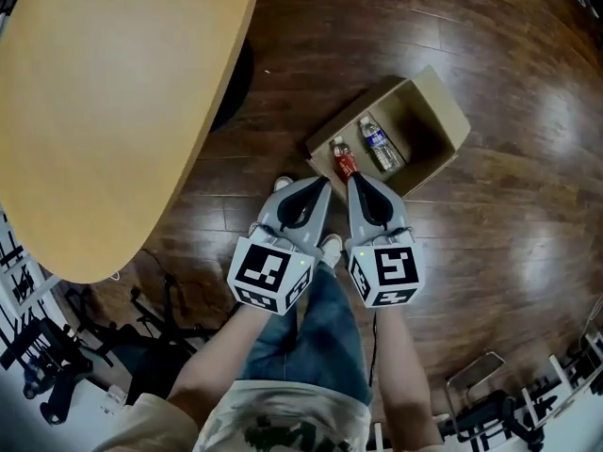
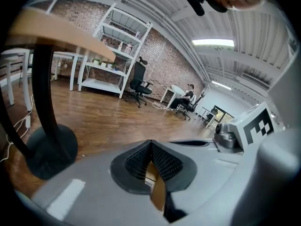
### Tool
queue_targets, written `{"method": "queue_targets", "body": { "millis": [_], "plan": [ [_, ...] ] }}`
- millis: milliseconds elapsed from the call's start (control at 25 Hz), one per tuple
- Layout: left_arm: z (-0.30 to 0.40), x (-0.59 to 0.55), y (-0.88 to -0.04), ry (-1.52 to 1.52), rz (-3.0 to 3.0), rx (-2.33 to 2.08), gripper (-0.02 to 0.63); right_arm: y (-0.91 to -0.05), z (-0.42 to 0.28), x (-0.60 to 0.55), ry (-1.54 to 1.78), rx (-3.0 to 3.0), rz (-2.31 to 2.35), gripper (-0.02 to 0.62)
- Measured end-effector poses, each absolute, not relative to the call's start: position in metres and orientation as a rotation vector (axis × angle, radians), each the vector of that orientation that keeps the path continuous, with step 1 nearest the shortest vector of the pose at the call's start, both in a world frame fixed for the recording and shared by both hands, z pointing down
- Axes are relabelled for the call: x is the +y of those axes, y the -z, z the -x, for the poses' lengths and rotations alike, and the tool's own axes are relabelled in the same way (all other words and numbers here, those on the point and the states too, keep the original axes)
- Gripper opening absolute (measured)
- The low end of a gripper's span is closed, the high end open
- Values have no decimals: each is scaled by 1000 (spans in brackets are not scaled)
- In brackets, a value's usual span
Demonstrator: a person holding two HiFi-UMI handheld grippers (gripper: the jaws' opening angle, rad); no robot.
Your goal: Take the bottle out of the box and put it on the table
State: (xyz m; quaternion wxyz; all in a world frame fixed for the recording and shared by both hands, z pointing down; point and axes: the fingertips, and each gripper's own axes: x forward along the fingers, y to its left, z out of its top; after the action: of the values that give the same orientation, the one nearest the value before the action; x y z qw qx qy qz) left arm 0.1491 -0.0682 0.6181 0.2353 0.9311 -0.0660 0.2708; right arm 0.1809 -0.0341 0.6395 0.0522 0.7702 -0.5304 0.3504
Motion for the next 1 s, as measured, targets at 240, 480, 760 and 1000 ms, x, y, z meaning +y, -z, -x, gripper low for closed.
{"method": "queue_targets", "body": {
  "millis": [240, 480, 760, 1000],
  "plan": [
    [-159, -59, -693, -824, -2560, -131, -3, -717, -195, -25, -1136, -1591, -2336, 2],
    [-159, -45, -765, -867, -2502, -130, -3, -790, -191, -15, -1170, -1602, -2283, 3],
    [-147, -36, -829, -938, -2491, -52, -3, -847, -180, -8, -1224, -1581, -2288, 18],
    [-145, -39, -859, -952, -2496, 6, -3, -915, -182, 5, -1260, -1528, -2216, 71]
  ]
}}
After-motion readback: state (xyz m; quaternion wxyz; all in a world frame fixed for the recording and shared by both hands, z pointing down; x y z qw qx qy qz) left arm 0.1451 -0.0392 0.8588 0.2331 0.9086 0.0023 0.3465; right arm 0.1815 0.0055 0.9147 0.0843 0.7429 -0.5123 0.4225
